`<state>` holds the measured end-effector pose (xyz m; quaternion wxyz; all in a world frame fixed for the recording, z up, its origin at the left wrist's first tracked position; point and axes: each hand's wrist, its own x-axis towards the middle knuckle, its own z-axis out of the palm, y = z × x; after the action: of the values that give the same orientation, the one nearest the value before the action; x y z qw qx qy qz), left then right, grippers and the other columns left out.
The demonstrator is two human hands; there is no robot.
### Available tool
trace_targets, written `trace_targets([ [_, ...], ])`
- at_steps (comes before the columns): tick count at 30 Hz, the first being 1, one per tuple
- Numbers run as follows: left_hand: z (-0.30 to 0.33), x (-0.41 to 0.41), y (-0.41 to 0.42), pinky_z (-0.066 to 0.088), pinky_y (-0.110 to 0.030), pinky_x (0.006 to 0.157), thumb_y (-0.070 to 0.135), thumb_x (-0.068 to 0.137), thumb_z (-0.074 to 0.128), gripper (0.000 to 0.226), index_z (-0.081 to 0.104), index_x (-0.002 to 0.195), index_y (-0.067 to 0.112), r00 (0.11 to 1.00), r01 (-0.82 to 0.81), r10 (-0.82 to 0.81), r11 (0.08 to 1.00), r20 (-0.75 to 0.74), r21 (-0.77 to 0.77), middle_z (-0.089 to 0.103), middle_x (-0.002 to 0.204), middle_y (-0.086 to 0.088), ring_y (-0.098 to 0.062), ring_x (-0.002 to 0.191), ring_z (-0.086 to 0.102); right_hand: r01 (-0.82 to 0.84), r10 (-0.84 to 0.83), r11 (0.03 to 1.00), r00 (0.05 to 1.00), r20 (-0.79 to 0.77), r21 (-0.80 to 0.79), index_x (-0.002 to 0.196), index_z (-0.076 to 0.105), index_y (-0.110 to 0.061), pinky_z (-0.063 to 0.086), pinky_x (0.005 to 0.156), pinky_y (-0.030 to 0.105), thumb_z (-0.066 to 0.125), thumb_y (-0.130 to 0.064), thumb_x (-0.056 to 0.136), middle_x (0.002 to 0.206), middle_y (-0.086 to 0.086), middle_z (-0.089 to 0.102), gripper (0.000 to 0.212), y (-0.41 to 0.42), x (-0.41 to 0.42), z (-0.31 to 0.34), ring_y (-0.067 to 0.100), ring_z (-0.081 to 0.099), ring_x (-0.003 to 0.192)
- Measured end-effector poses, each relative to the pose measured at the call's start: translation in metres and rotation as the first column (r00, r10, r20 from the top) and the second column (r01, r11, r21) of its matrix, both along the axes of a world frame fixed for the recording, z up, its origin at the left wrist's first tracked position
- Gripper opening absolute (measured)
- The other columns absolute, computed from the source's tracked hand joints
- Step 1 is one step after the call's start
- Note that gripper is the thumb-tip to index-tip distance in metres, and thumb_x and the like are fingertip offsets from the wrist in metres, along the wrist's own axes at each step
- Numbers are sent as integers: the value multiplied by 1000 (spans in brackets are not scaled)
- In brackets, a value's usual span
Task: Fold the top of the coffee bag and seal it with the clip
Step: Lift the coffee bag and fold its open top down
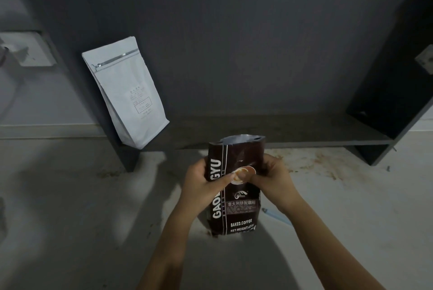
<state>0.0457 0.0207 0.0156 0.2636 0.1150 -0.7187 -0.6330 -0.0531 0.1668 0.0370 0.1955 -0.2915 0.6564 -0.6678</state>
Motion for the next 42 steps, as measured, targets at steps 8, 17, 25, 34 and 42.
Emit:
trace_targets([
  [8, 17, 4, -2, 55, -23, 64, 29, 71, 73, 15, 74, 83, 21, 998, 15, -25, 987, -59, -159, 77, 77, 4, -11, 72, 72, -10, 3, 998, 995, -104, -65, 76, 69, -13, 55, 62, 20, 62, 13, 73, 73, 0, 73, 28, 1, 8, 15, 13, 70, 70],
  [17, 15, 10, -7, 56, -30, 66, 31, 82, 66, 19, 72, 84, 13, 999, 36, -35, 999, 38, -12, 78, 76, 1, -16, 74, 73, -34, 32, 998, 999, -38, -52, 80, 66, -14, 53, 60, 14, 50, 5, 86, 65, -10, 74, 26, 4, 8, 15, 6, 68, 66],
  [25, 24, 14, -7, 53, -17, 68, -11, 86, 51, 29, 69, 92, 12, 990, 49, -34, 993, -140, 107, 78, 81, 3, -9, 78, 71, -3, 7, 988, 1000, 23, -156, 91, 67, -12, 55, 65, 20, 49, 1, 88, 75, -4, 74, 22, 5, 8, 18, 13, 68, 75],
  [34, 27, 15, -8, 52, -17, 77, -5, 76, 57, 32, 72, 83, 22, 977, 42, -12, 990, -214, 137, 77, 93, 4, -11, 92, 70, -5, 8, 981, 1000, 16, -192, 84, 72, -14, 57, 76, 26, 50, -29, 81, 86, 1, 75, 27, 14, 3, 24, 19, 69, 86],
  [42, 17, 17, -14, 50, -25, 86, 11, 83, 43, 29, 70, 73, 17, 963, 180, -124, 956, -240, 231, 74, 100, -5, -23, 104, 64, -44, 58, 989, 993, 98, -142, 63, 67, -15, 44, 87, 33, 57, -39, 73, 100, -1, 73, 28, 16, -1, 17, 20, 62, 105],
])
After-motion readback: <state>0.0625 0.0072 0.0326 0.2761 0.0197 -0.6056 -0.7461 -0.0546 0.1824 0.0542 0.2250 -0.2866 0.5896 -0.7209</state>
